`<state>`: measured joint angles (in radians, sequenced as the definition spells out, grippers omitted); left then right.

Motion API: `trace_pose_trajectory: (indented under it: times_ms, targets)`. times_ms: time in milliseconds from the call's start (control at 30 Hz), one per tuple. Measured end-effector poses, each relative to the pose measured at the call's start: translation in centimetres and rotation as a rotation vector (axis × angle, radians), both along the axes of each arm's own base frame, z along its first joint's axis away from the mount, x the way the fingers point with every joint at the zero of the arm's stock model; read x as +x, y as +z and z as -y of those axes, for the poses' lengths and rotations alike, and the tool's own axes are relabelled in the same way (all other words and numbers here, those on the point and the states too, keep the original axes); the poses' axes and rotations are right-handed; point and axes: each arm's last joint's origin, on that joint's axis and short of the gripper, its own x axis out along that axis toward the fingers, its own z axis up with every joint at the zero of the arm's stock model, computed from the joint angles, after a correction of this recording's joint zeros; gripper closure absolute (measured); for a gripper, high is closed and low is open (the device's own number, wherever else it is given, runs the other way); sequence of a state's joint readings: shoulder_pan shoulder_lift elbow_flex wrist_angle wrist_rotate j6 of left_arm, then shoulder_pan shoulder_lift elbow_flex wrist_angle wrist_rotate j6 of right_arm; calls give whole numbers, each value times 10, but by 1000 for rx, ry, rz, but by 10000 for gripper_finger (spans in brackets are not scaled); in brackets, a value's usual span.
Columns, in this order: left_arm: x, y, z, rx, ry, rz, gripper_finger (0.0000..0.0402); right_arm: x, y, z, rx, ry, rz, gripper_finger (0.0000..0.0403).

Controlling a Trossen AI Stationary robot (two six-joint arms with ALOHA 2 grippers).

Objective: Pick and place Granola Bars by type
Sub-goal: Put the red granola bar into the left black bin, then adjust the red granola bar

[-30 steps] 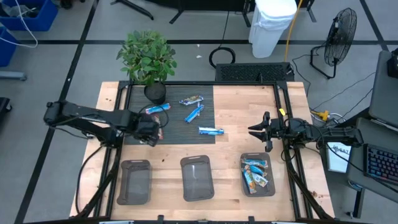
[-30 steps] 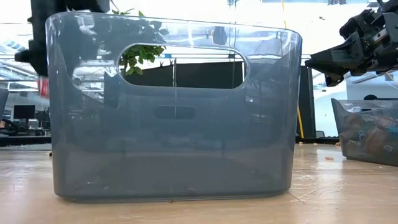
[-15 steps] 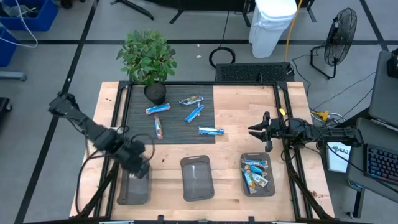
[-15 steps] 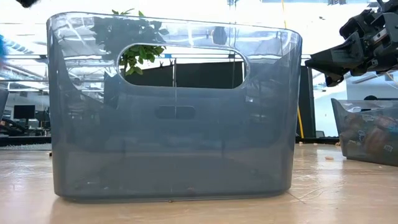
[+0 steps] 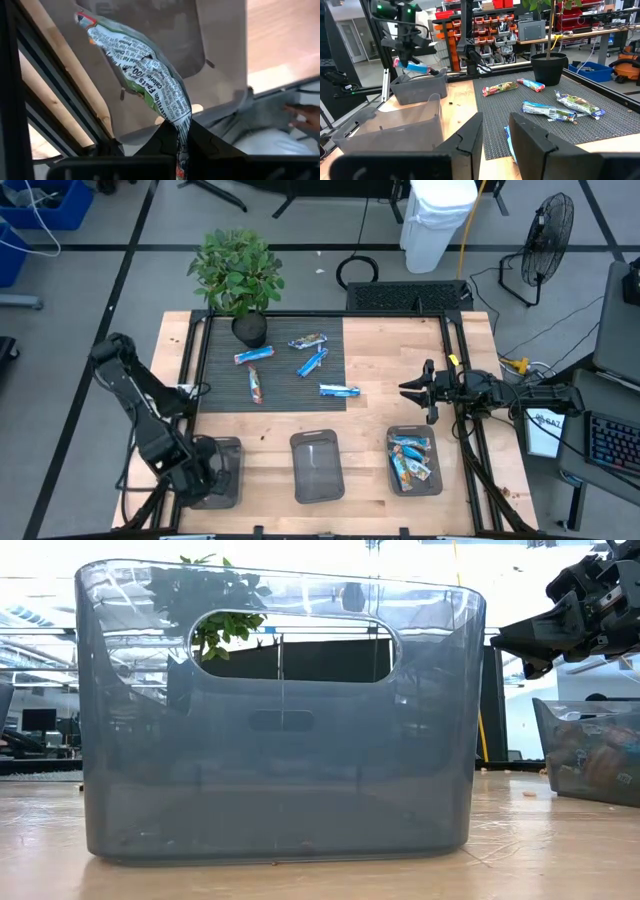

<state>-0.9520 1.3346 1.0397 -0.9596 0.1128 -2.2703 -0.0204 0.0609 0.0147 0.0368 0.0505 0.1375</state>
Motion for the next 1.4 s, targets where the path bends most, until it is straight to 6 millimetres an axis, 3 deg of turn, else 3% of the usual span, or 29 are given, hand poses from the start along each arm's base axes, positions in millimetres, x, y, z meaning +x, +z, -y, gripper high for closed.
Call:
trace_pose_trajectory:
  times_ms: [400, 667, 933, 1167, 1400]
  targets:
    - [5, -12, 6, 55, -89, -4, 387, 0, 0, 0, 0, 0, -1, 316]
    - [5, -13, 5, 72, -83, 5, 318, 0, 0, 0, 0, 0, 0, 316]
    - [8, -13, 3, 144, -72, 96, 290, 0, 0, 0, 0, 0, 0, 316]
    - [17, -12, -15, 410, -299, 272, 289, 0, 0, 0, 0, 0, -1, 316]
    - [44, 5, -58, 1071, -443, 528, 289, 0, 0, 0, 0, 0, 0, 316]
